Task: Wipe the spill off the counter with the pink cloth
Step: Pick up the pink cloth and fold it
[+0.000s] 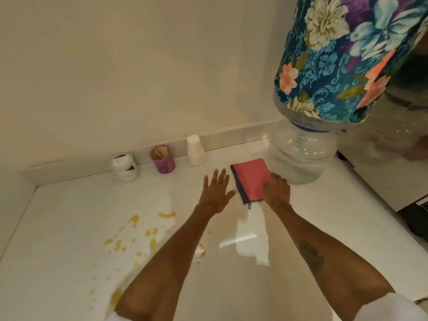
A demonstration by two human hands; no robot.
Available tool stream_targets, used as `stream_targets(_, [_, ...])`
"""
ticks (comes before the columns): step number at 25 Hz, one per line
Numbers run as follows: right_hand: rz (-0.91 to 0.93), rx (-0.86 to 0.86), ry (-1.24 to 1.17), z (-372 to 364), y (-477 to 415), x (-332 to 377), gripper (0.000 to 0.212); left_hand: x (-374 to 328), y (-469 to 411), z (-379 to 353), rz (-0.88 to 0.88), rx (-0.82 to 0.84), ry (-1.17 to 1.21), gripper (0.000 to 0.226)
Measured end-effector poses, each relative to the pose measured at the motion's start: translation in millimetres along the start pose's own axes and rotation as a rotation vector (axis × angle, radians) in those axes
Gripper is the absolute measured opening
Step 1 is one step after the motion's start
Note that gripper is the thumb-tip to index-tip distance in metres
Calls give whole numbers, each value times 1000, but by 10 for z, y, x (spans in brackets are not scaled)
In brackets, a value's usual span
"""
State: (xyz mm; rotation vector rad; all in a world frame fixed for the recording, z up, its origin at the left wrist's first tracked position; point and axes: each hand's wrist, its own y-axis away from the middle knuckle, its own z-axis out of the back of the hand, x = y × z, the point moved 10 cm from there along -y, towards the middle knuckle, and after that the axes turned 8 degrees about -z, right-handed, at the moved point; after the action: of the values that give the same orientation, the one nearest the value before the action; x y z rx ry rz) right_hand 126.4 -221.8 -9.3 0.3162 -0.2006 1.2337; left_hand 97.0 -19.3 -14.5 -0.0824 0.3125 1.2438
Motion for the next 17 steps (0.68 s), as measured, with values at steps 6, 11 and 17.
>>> stream_targets(6, [-203,86,-79,-274,-319,-355,43,-525,-263,-621,-80,142,70,70])
stream_targets(11, [-226,47,-139,-377,-484,-338,38,-648,-352,-869,-80,197,130,65])
stream_targets(17, [-319,136,-252,-500,-575,-393,36,-599,-355,-790,-48,121,351,44])
